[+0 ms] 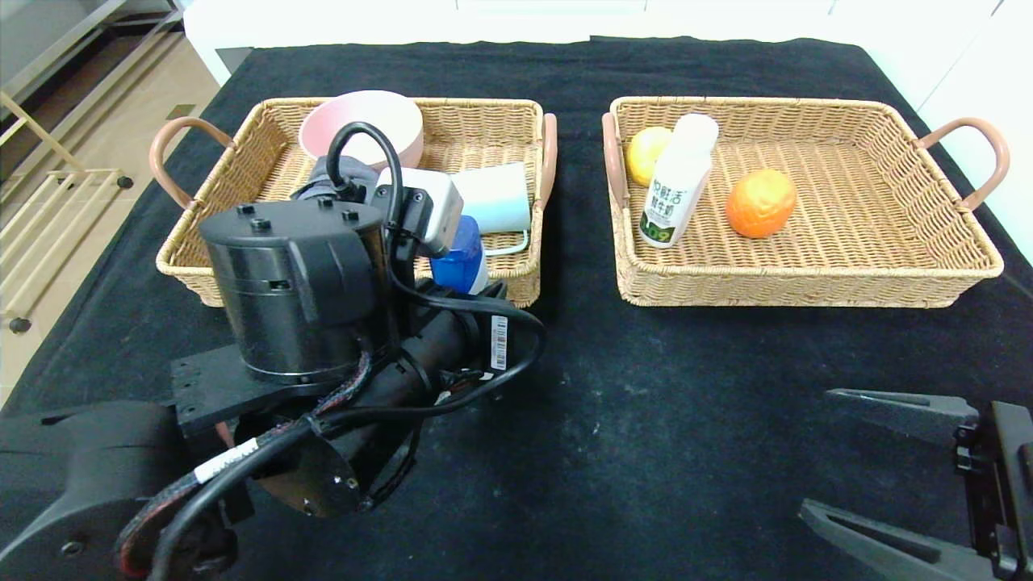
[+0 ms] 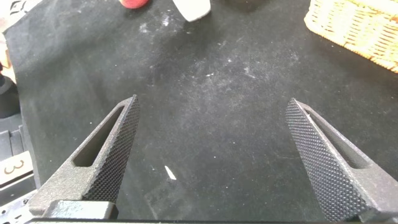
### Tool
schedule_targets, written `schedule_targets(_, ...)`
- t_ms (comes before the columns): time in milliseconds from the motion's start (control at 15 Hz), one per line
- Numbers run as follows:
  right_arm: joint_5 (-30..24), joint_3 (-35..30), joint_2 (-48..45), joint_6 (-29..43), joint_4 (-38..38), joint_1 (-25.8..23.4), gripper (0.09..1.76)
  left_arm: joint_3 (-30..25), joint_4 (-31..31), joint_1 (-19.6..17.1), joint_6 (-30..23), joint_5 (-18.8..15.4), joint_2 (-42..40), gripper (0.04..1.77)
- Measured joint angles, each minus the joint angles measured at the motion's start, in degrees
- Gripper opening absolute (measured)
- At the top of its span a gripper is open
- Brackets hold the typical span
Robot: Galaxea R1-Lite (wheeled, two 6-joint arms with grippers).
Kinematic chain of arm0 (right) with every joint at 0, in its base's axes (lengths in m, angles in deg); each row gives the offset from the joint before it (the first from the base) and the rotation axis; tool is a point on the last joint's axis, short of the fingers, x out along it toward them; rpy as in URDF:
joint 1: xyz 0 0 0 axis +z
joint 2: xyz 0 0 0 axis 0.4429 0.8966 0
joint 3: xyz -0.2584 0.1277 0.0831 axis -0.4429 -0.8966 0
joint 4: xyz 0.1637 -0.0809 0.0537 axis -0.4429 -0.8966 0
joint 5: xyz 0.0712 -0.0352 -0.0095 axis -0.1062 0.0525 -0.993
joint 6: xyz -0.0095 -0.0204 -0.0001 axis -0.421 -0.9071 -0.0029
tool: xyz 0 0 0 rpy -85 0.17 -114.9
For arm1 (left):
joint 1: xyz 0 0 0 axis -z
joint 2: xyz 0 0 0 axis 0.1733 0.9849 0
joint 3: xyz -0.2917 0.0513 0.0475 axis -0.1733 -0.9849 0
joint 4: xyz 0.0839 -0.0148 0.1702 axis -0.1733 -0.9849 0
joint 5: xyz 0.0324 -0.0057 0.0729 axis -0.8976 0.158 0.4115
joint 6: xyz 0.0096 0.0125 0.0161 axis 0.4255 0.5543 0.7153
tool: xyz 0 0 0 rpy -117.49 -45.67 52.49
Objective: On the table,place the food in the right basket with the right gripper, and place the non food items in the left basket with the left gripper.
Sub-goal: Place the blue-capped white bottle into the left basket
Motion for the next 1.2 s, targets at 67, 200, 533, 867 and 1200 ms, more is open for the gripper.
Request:
schedule_targets(67,0.0,0.04,0.11,0.02,0.0,-0.06,1.71,0.07,-0.2,0.12,-0.12,-0.28,-0.85,0.66)
schedule_targets(200,-0.02,0.04,0.3,0.02,0.0,-0.13,1.71,0.18,-0.41,0.15,-0.21,-0.5,-2.65,0.66)
schedule_targets(533,-0.02,-0.02,0.74,0.02,0.0,-0.06,1.71,0.1,-0.82,0.1,-0.17,-0.79,-6.95,0.66)
schedule_targets(867,0.0,-0.13,0.94,0.02,0.0,-0.06,1.71,1.12,-0.83,-1.82,0.46,-1.29,-9.02,0.65)
schedule_targets(1200,-0.02,-0.13,0.98,0.02,-0.02,-0.04,1.71,5.53,-2.61,-5.95,2.47,-1.79,-9.37,0.65)
